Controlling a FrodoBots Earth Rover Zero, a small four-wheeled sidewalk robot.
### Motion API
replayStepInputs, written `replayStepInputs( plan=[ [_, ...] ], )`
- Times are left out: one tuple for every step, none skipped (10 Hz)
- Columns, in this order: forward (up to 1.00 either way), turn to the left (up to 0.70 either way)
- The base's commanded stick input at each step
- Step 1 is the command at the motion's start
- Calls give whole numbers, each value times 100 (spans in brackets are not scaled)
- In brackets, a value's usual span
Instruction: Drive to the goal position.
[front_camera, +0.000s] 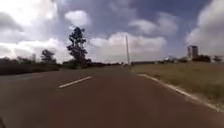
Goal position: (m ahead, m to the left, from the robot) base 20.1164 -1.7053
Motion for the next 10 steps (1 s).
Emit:
replayStepInputs(
  plan=[
    [100,0],
    [100,0],
    [100,0],
    [100,0],
    [100,0],
    [100,0],
    [100,0],
    [100,0],
    [100,0],
    [100,0]
  ],
)
